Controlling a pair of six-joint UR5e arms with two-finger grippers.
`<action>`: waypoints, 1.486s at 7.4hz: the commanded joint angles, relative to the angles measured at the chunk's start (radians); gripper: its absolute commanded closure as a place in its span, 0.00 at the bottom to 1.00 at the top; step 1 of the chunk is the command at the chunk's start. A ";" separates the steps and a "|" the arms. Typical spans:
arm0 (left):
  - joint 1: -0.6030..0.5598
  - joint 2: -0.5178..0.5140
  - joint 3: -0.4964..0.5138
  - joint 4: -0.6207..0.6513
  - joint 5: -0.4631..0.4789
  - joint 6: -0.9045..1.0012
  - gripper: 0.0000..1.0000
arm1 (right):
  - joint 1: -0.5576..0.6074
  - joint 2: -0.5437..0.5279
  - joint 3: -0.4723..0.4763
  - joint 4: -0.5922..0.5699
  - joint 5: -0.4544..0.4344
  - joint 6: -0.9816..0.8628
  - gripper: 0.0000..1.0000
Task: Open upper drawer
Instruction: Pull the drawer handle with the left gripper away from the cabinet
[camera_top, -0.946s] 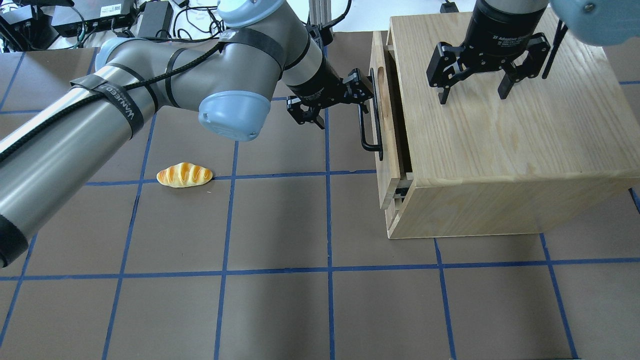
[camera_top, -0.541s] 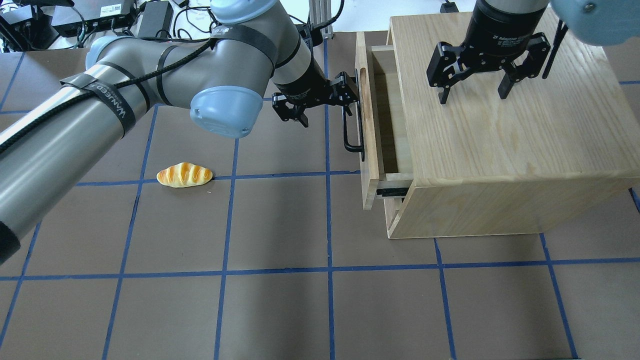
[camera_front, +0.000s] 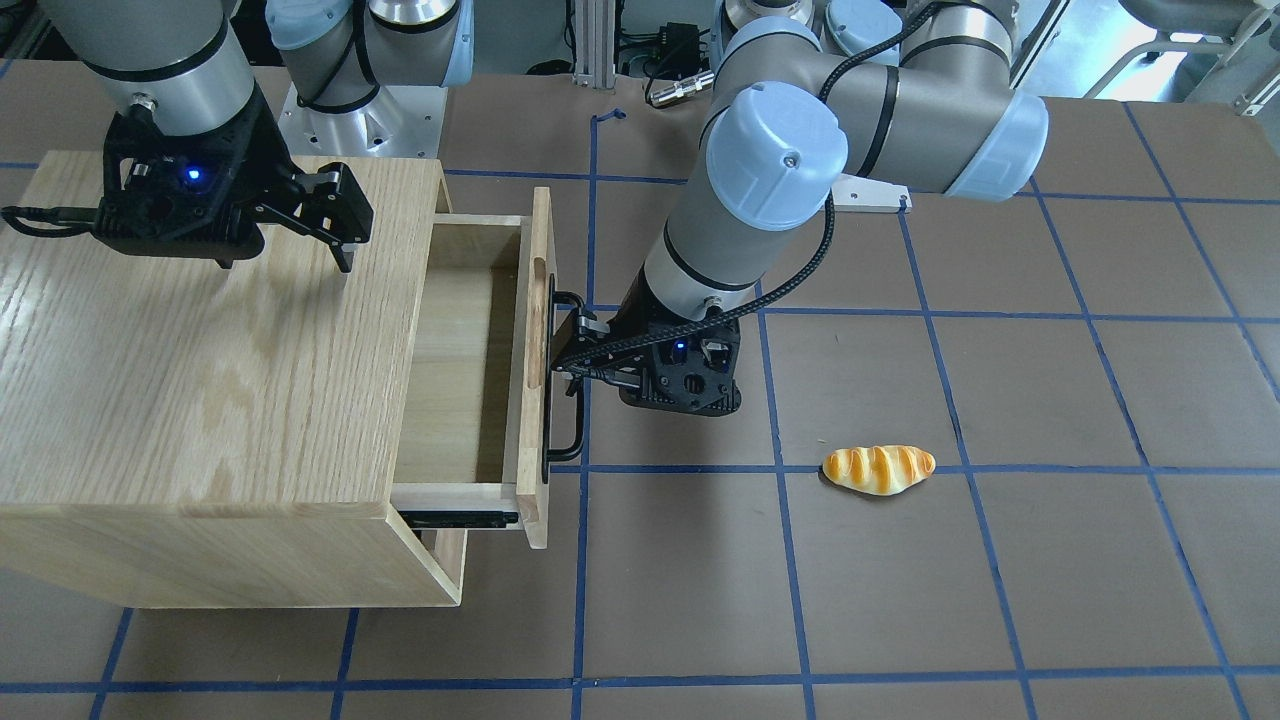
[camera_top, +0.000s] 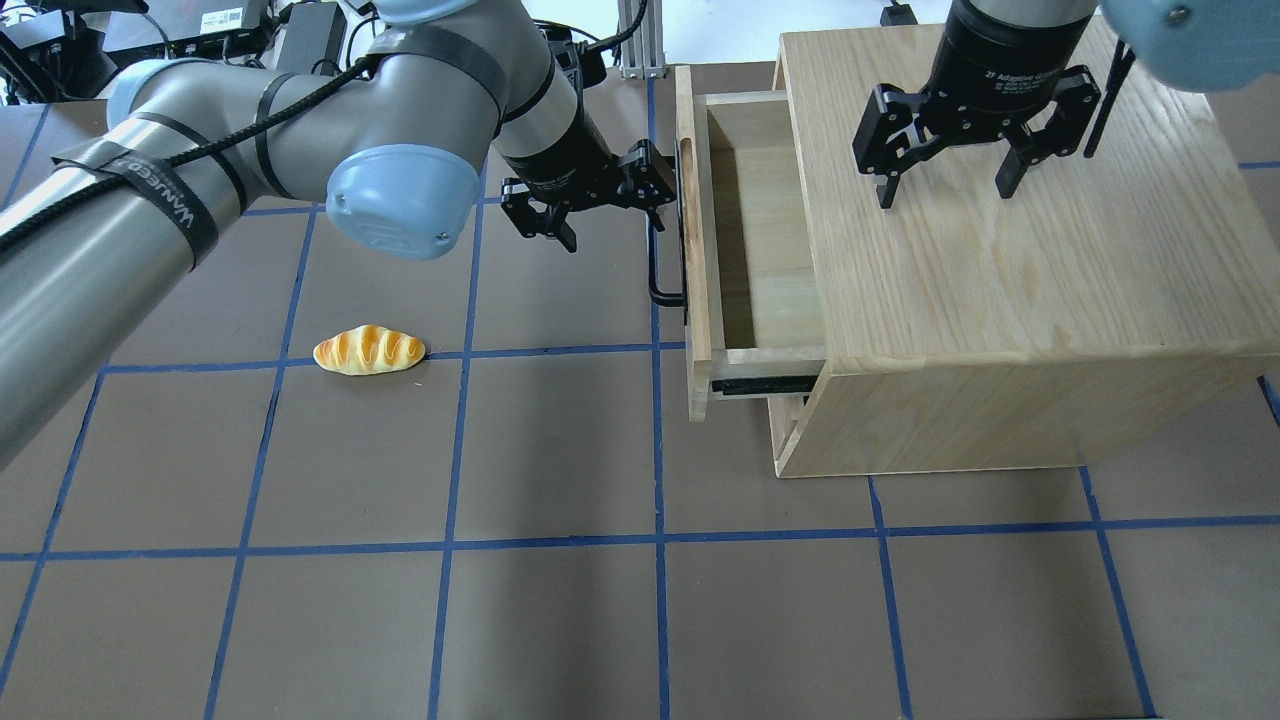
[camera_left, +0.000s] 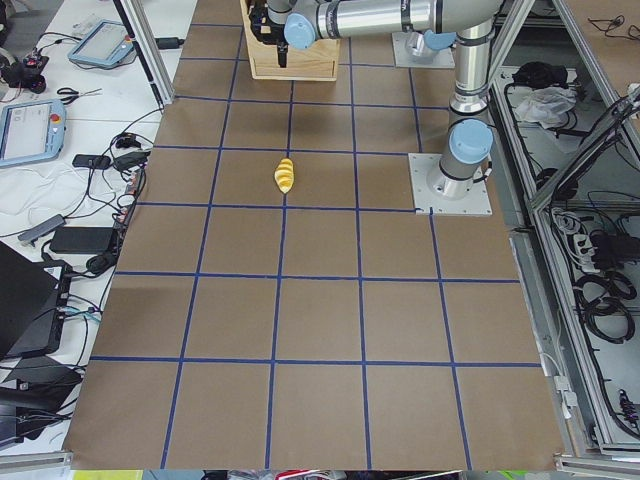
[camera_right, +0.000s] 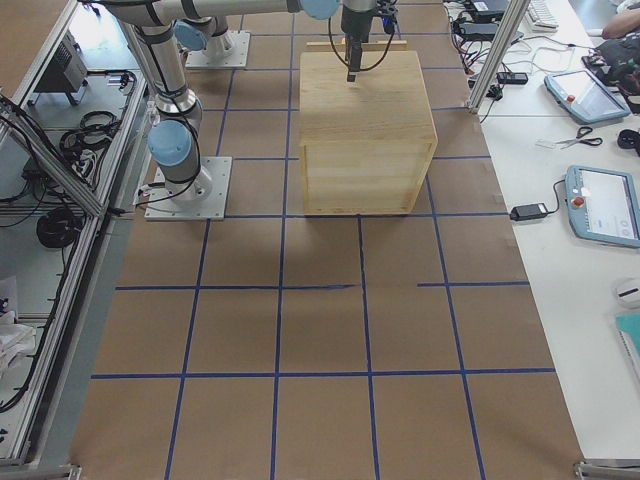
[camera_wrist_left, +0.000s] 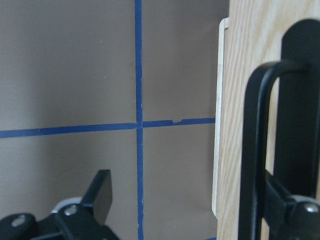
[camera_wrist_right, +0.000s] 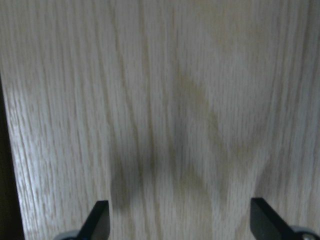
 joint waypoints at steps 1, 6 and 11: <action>0.038 0.024 -0.020 -0.010 0.000 0.044 0.00 | 0.000 0.000 -0.001 0.000 0.000 0.000 0.00; 0.111 0.044 -0.023 -0.057 0.000 0.116 0.00 | 0.000 0.000 -0.001 0.000 0.000 -0.001 0.00; 0.136 0.053 -0.022 -0.065 0.020 0.129 0.00 | 0.000 0.000 -0.001 0.000 0.000 0.000 0.00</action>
